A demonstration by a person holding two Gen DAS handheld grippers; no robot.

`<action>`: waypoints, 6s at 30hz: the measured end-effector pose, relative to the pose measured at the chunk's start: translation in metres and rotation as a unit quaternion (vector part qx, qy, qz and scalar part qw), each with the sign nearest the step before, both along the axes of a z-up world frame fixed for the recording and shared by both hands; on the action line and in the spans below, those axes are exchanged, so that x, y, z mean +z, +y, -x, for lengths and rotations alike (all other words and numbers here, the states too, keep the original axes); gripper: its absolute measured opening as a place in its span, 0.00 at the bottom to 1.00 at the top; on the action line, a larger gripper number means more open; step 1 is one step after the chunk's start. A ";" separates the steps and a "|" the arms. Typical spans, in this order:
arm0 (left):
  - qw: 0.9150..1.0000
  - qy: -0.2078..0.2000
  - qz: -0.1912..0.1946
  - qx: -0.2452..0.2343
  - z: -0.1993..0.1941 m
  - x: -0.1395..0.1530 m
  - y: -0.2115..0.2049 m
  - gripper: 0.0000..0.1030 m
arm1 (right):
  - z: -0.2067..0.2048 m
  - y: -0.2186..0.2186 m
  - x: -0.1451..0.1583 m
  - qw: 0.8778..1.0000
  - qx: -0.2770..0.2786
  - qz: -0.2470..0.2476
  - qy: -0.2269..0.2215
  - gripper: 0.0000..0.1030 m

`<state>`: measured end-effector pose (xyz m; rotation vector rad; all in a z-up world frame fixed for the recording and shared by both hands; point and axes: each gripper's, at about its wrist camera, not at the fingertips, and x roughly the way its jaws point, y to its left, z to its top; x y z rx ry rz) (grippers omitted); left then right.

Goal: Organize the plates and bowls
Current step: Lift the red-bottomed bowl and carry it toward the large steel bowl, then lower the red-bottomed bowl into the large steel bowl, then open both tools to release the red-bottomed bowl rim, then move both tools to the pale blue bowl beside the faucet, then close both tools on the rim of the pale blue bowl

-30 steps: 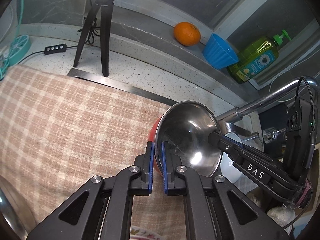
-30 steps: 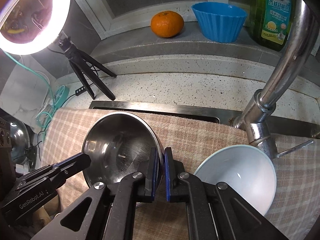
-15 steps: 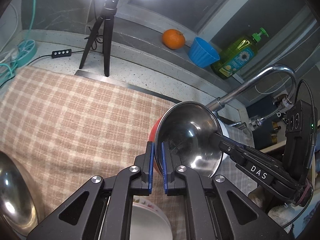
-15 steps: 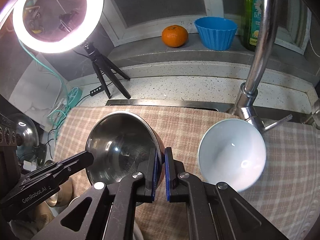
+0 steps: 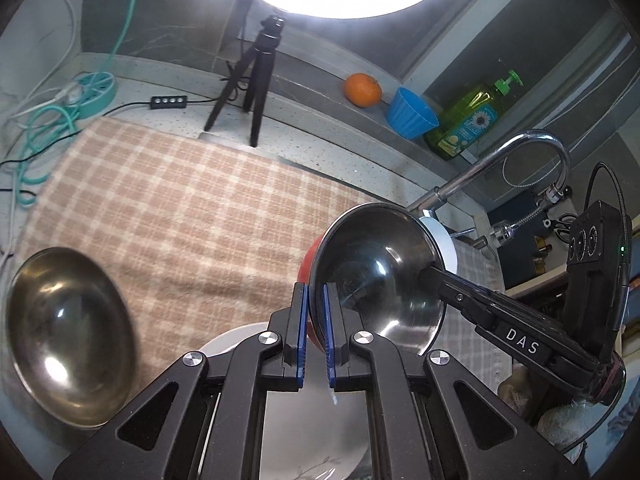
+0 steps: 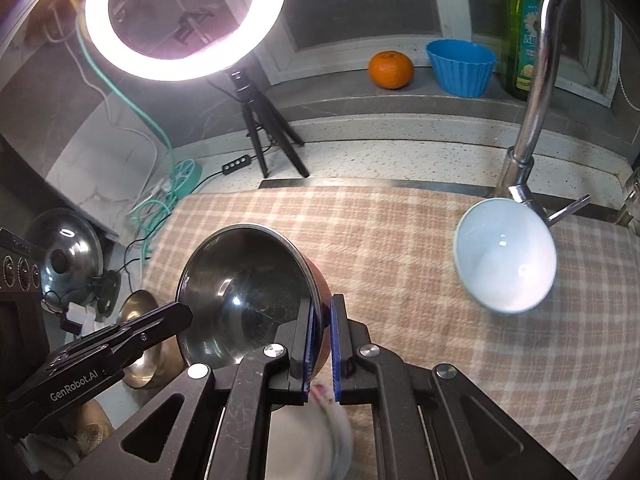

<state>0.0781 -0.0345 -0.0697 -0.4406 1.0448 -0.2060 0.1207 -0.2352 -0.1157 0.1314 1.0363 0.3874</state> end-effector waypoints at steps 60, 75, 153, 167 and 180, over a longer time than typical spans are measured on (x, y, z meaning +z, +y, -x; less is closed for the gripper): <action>0.987 0.092 -0.043 0.123 0.068 -0.058 0.178 0.06 | 0.041 0.242 -0.076 0.982 0.162 0.059 0.075 0.07; 0.986 0.099 -0.046 0.124 0.064 -0.061 0.177 0.06 | 0.040 0.241 -0.072 0.983 0.163 0.051 0.069 0.22; 0.993 0.057 -0.010 -0.102 -0.119 -0.055 -0.168 0.11 | -0.054 -0.211 -0.070 0.976 -0.184 -0.109 0.033 0.34; 0.991 0.070 -0.028 -0.111 -0.135 -0.070 -0.182 0.11 | -0.075 -0.204 -0.088 0.976 -0.178 -0.110 0.064 0.20; 0.990 0.072 -0.030 -0.114 -0.140 -0.076 -0.186 0.07 | -0.083 -0.202 -0.095 0.977 -0.171 -0.102 0.074 0.09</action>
